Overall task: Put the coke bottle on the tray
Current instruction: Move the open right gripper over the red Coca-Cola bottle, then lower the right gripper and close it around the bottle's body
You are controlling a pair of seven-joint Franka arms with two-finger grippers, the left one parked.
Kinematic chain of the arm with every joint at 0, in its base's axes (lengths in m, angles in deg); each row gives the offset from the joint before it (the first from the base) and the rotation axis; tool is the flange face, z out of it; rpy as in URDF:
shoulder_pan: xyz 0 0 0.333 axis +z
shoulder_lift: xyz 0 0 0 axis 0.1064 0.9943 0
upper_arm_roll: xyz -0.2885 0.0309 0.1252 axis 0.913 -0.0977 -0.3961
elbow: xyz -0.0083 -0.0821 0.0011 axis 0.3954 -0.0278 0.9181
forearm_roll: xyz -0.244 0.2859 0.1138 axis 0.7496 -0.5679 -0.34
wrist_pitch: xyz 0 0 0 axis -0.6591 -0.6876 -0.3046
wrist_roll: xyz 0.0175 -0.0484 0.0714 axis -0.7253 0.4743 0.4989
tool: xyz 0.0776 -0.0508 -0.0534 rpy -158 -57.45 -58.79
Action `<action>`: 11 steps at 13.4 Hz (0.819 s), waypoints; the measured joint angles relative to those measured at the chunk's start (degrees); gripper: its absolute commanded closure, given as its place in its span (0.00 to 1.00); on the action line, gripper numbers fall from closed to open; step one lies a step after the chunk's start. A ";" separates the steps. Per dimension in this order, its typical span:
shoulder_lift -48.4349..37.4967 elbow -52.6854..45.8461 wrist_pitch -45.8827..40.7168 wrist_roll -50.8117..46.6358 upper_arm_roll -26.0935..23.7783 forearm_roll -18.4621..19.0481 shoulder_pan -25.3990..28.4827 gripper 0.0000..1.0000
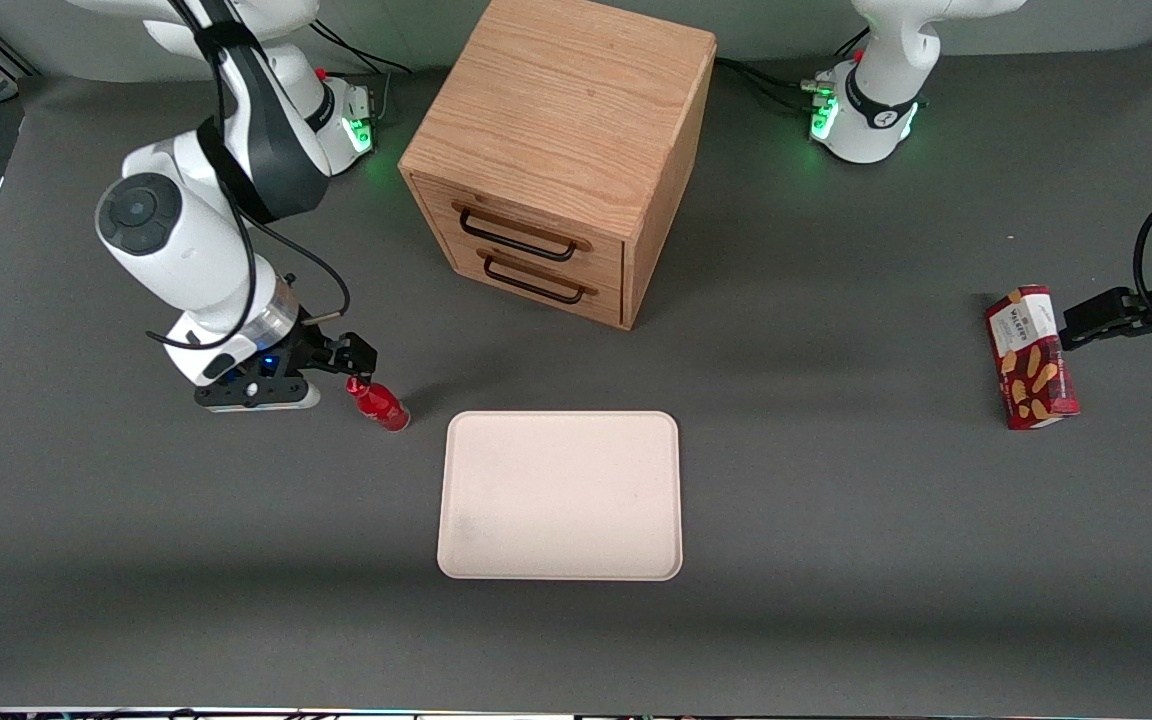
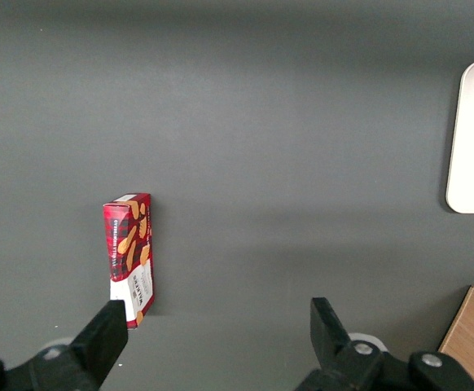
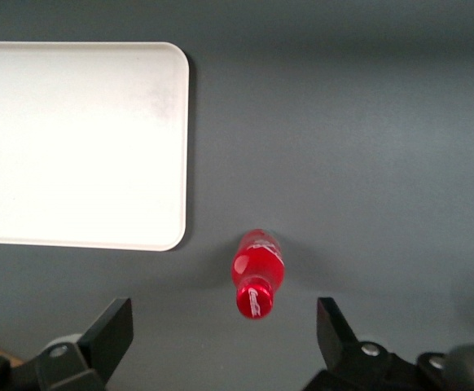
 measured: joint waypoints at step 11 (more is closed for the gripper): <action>2.54 12.44 18.01 0.02 0.14 0.07 0.49 0.00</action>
